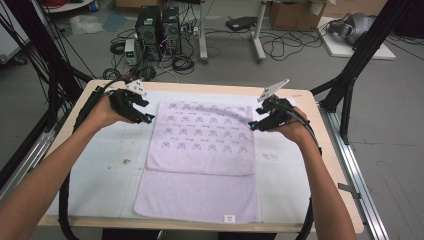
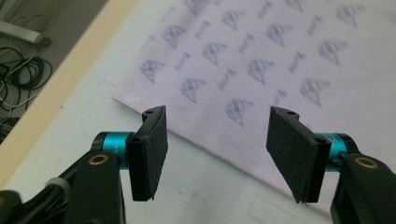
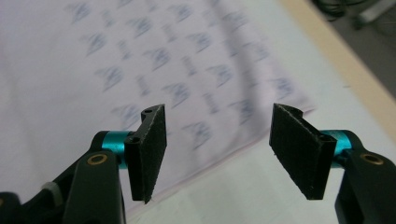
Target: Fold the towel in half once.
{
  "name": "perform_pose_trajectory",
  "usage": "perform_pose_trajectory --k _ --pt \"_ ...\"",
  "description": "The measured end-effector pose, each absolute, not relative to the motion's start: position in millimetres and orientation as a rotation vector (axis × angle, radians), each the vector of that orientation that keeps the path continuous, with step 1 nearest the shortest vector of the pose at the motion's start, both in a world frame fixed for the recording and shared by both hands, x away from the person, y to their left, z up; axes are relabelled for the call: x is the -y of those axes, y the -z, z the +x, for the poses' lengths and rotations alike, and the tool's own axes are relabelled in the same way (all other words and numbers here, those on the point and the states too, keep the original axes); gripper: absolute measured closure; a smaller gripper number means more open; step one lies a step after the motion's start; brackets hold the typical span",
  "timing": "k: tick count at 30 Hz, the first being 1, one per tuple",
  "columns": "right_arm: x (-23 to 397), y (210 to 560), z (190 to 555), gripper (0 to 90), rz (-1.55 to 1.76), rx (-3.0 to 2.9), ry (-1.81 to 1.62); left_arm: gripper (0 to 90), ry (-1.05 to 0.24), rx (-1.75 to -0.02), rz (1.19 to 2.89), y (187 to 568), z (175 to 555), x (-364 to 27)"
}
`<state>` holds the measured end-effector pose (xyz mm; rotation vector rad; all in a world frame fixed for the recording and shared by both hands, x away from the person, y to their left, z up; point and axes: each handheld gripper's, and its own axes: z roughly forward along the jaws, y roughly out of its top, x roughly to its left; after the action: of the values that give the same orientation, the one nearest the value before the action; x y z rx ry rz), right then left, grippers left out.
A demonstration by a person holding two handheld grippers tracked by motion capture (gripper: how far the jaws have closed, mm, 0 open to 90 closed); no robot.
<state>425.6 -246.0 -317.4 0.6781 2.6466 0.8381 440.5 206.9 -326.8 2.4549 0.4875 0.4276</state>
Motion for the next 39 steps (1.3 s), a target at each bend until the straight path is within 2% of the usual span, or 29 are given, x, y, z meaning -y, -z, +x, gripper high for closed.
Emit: perform_pose_trajectory --k 7,10,16,22,34,39 --pt "229.7 339.8 386.7 37.2 0.374 -2.881 -0.601 40.1 -0.336 -0.357 2.546 346.4 403.7 -203.2" --pt "224.1 350.7 374.6 38.1 0.257 -2.940 -0.538 40.2 -0.339 -0.292 2.584 354.0 387.8 -197.7" --pt "213.3 373.5 357.2 44.5 0.061 -3.029 -0.426 42.3 -0.272 -0.197 2.635 370.0 368.4 -190.3" --pt "208.3 391.7 350.3 50.1 0.004 -3.063 -0.348 42.8 -0.202 -0.117 2.689 386.1 359.6 -185.7" --pt "201.0 404.0 353.0 66.3 -0.084 -3.073 -0.281 49.0 -0.117 -0.024 2.782 405.8 357.6 -170.7" --pt "199.2 403.7 353.8 79.7 -0.120 -3.050 -0.257 56.7 -0.117 -0.016 2.791 408.5 358.0 -167.5"
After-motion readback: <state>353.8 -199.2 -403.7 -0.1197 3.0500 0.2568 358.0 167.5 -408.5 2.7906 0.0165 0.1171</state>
